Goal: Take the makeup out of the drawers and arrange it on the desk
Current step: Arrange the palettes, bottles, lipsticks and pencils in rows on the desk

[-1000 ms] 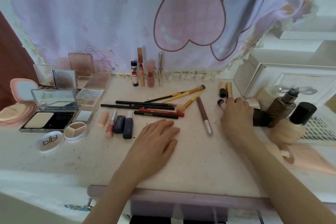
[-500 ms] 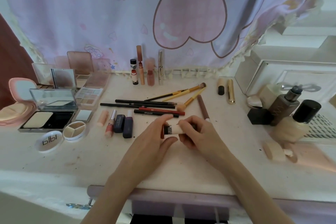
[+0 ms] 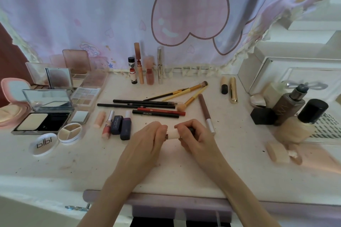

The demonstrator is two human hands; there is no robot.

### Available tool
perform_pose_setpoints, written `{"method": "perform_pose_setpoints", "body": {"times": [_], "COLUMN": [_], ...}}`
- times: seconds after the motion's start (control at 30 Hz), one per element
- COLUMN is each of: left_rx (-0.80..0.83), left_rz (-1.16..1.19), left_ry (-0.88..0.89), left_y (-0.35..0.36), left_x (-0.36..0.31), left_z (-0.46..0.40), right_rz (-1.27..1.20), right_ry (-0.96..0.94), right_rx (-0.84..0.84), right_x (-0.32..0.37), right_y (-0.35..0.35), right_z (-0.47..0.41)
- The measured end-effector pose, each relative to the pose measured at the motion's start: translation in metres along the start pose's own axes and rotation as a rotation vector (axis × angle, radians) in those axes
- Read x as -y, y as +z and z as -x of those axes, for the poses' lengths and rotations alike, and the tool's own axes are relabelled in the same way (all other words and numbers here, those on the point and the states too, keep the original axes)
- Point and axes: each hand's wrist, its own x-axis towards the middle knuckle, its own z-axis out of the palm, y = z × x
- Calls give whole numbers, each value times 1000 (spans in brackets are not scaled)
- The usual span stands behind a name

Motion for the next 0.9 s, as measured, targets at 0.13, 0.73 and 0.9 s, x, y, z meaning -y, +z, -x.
{"method": "perform_pose_setpoints", "body": {"times": [0.13,0.73,0.9], "left_rx": [23,89,68], "left_rz": [130,26,23], "left_ry": [-34,-24,-48], "left_y": [0,2,2], "left_x": [2,5,3], "left_z": [4,3,4], "right_rz": [-156,-215,-198], "right_ry": [64,59,59], "right_rx": [-43,-22,-24], "right_x": [4,6,4], "right_y": [-4,-7,-7], "right_z": [-1,-1,-1]}}
